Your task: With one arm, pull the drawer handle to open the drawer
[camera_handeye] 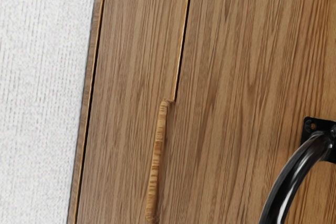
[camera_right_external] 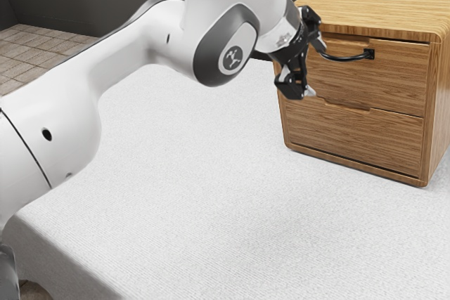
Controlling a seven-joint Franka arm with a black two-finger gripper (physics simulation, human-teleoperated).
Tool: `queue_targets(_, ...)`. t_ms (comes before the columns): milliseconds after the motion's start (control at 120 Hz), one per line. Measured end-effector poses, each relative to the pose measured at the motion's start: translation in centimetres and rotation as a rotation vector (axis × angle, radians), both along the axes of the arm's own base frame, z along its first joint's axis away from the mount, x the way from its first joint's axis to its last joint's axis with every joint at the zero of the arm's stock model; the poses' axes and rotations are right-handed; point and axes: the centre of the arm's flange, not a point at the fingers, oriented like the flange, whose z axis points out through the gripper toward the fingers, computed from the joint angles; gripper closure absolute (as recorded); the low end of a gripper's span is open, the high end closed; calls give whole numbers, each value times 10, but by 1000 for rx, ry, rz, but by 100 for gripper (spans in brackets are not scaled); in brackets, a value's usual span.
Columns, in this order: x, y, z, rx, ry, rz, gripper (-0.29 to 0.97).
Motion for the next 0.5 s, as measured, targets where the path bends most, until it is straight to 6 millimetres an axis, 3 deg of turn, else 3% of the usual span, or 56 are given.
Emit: queue_targets(500,20,-4,-8,46,-33,18,0)
